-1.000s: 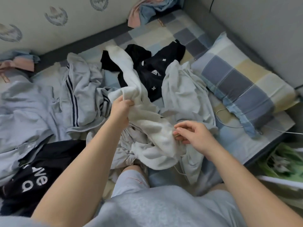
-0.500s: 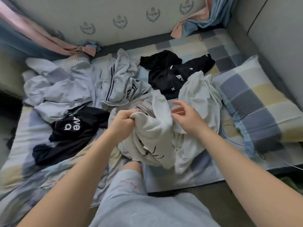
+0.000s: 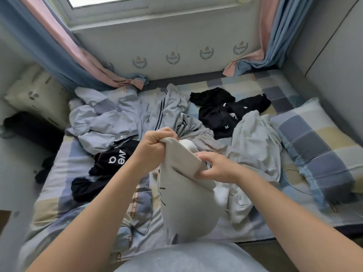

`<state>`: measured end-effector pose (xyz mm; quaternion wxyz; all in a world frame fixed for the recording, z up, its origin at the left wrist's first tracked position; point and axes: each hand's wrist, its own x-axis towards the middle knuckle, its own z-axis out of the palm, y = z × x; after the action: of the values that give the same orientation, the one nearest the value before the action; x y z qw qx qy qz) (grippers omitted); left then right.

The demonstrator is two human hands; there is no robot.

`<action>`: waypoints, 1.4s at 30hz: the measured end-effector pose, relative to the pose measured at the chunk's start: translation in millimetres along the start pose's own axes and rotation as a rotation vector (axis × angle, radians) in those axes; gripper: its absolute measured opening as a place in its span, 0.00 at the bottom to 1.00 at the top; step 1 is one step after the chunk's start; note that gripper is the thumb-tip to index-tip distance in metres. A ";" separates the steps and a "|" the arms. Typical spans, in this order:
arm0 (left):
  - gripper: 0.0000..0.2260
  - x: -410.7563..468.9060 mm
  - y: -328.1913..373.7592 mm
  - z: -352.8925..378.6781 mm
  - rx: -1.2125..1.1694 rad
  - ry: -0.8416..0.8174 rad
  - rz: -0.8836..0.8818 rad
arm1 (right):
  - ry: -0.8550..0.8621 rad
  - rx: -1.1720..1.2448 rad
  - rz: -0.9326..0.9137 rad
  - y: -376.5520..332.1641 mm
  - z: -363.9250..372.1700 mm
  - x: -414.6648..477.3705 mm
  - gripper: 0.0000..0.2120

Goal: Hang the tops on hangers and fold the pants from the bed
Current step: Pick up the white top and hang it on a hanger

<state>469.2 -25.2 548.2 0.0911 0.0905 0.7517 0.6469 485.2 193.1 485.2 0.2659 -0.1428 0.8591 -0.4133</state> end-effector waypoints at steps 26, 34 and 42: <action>0.21 -110.1 -95.5 -96.2 0.084 -0.195 -0.208 | 0.546 0.816 0.204 -142.5 114.2 69.6 0.12; 0.12 -101.2 -83.5 -138.6 -0.032 0.133 -0.137 | 0.227 0.885 0.078 -170.8 126.9 64.3 0.11; 0.16 -93.4 -80.2 -147.6 -0.167 0.258 -0.216 | 0.287 0.452 -0.021 -170.1 162.0 60.5 0.13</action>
<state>520.6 -201.8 492.4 0.0700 -0.0825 0.7062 0.6997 533.1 -42.8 514.7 0.1620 -0.0287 0.7724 -0.6135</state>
